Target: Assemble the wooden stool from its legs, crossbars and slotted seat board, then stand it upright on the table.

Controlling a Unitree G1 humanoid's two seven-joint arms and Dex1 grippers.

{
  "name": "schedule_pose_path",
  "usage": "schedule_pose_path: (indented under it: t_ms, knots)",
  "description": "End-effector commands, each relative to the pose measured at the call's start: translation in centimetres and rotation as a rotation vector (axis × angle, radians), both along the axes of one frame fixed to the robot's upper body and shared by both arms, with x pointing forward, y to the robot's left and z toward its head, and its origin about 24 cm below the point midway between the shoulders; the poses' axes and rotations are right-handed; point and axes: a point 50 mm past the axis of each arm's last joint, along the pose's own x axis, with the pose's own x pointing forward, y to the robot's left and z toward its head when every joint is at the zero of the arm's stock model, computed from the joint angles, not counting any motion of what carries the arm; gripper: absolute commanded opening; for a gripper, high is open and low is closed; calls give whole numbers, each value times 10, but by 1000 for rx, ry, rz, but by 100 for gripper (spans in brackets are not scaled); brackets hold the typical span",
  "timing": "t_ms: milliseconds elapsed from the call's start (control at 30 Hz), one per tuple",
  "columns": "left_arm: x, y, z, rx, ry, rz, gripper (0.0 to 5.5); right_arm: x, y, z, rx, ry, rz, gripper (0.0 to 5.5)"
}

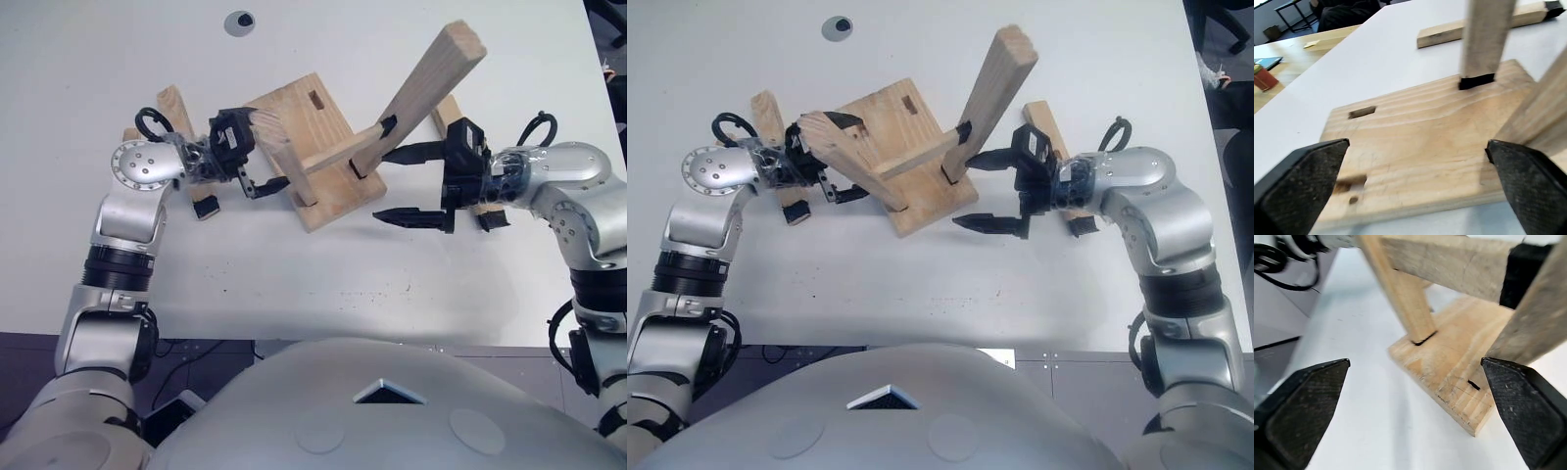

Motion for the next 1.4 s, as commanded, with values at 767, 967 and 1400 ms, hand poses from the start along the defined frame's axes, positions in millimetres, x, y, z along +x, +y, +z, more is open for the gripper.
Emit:
schedule_pose_path:
  t_ms: [767,967,1400]
  knots:
    - [23,-1,14,32,-52,23,523,-2,-18,-8,-162,-89,7,495]
    - [65,35,15,237,-225,247,523,-14,-25,-32,-312,-33,21,495]
    - [71,50,-12,503,-272,280,523,-14,-18,-41,-327,-28,4,495]
